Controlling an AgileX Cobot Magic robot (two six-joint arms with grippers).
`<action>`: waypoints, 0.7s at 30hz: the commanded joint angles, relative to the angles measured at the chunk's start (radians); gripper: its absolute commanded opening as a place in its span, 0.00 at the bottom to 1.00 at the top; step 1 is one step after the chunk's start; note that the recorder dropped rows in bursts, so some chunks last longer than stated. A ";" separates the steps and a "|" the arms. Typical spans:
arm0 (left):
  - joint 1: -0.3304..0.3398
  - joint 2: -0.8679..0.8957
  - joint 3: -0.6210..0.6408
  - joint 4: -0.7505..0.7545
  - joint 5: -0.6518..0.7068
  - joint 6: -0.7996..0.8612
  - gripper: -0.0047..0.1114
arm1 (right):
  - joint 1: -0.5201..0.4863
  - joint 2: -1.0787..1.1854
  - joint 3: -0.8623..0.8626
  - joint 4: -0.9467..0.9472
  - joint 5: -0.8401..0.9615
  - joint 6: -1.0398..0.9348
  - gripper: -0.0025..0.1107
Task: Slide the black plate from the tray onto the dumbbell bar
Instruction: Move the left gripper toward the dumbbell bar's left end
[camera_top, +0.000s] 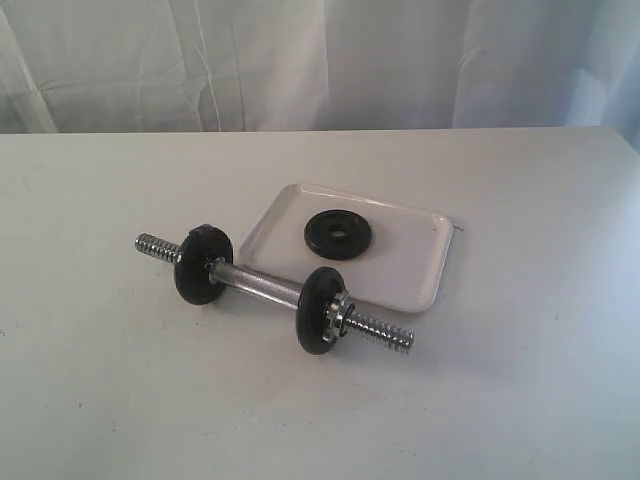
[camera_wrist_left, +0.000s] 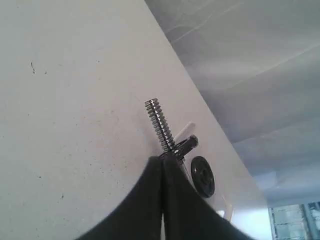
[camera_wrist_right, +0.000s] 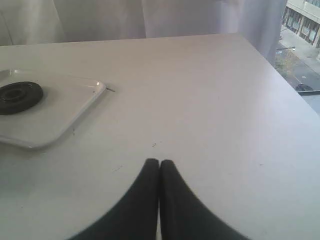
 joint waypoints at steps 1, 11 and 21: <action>0.004 0.180 -0.140 -0.011 0.032 0.156 0.04 | -0.008 -0.006 0.006 0.002 -0.014 0.001 0.02; -0.001 0.644 -0.487 -0.076 0.100 0.407 0.04 | -0.008 -0.006 0.006 0.002 -0.014 0.001 0.02; -0.097 0.976 -0.517 -0.480 0.262 0.397 0.04 | -0.008 -0.006 0.006 0.002 -0.014 0.001 0.02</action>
